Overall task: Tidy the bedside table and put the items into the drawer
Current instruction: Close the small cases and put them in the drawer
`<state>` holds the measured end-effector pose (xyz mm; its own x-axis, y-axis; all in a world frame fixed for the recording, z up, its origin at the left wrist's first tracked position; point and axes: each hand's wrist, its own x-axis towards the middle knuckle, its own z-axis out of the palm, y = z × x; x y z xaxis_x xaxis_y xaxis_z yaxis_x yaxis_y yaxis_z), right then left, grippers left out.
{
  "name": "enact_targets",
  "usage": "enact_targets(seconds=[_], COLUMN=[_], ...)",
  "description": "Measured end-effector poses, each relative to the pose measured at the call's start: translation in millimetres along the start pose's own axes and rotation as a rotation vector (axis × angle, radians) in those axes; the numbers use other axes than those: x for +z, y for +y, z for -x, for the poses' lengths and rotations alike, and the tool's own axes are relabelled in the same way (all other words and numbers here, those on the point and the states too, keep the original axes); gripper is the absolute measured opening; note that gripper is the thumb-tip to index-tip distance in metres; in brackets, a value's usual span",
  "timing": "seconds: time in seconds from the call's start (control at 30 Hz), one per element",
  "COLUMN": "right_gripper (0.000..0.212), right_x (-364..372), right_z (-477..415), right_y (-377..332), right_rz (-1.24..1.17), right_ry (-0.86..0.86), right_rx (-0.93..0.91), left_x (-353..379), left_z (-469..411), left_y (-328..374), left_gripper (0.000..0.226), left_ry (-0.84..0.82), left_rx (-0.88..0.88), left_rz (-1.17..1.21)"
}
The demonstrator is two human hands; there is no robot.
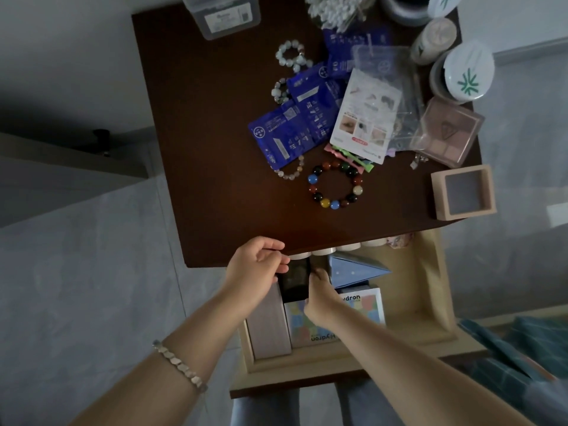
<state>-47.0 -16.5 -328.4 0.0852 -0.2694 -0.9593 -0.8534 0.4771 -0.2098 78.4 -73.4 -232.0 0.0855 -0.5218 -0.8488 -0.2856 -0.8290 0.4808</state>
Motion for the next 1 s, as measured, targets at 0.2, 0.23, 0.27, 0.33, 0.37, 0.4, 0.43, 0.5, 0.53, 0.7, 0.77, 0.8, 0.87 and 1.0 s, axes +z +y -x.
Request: enact_targets(seconds=[0.2, 0.23, 0.27, 0.33, 0.37, 0.4, 0.43, 0.5, 0.53, 0.7, 0.77, 0.8, 0.87, 1.0], right_gripper=[0.049, 0.053, 0.055, 0.055, 0.051, 0.045, 0.039, 0.029, 0.025, 0.036, 0.057, 0.07, 0.088, 0.088], right_x=[5, 6, 6, 1, -5, -12, -22, -47, -62, -146, -177, -190, -203, -196], right_z=[-9, -9, -8, -2, 4, 13, 26, 55, 70, 113, 108, 104, 93, 73], right_y=[-12, -13, -13, -11, -12, -11, -10, -4, 1, 35, 47, 51, 54, 64], right_rz=[-0.066, -0.069, -0.07, -0.112, -0.165, -0.222, -0.273, -0.364, -0.388, -0.364, -0.315, -0.288, -0.215, -0.179], right_ry=[-0.058, -0.078, -0.094, -0.123, -0.112, -0.076, -0.016, 0.179, 0.304, 0.92, 0.974, 0.951, 0.881, 0.84], right_rx=[0.024, 0.029, 0.028, 0.004, -0.023, -0.056, -0.09, -0.159, -0.202, -0.252, -0.136, -0.07, 0.021, 0.023], left_x=[-4, -4, -5, -5, -5, -4, -2, 4, 9, 36, 49, 56, 67, 85], left_z=[4, 4, 4, 5, 6, 7, 9, 12, 12, 13, 14, 15, 14, 13], left_y=[-8, -9, -10, -12, -12, -12, -11, -5, 0, 30, 42, 49, 60, 77], left_gripper=[0.024, 0.025, 0.024, 0.024, 0.024, 0.023, 0.023, 0.022, 0.021, 0.021, 0.021, 0.021, 0.021, 0.02], left_ry=[0.027, 0.032, 0.036, 0.037, 0.04, 0.044, 0.045, 0.036, 0.029, -0.014, -0.04, -0.052, -0.066, -0.082], left_rx=[-0.02, -0.021, -0.019, -0.02, -0.023, -0.025, -0.024, -0.016, -0.014, 0.018, 0.051, 0.066, 0.09, 0.123], left_rz=[0.013, 0.013, 0.013, 0.011, 0.014, 0.019, 0.024, 0.025, 0.028, 0.037, 0.034, 0.037, 0.047, 0.038])
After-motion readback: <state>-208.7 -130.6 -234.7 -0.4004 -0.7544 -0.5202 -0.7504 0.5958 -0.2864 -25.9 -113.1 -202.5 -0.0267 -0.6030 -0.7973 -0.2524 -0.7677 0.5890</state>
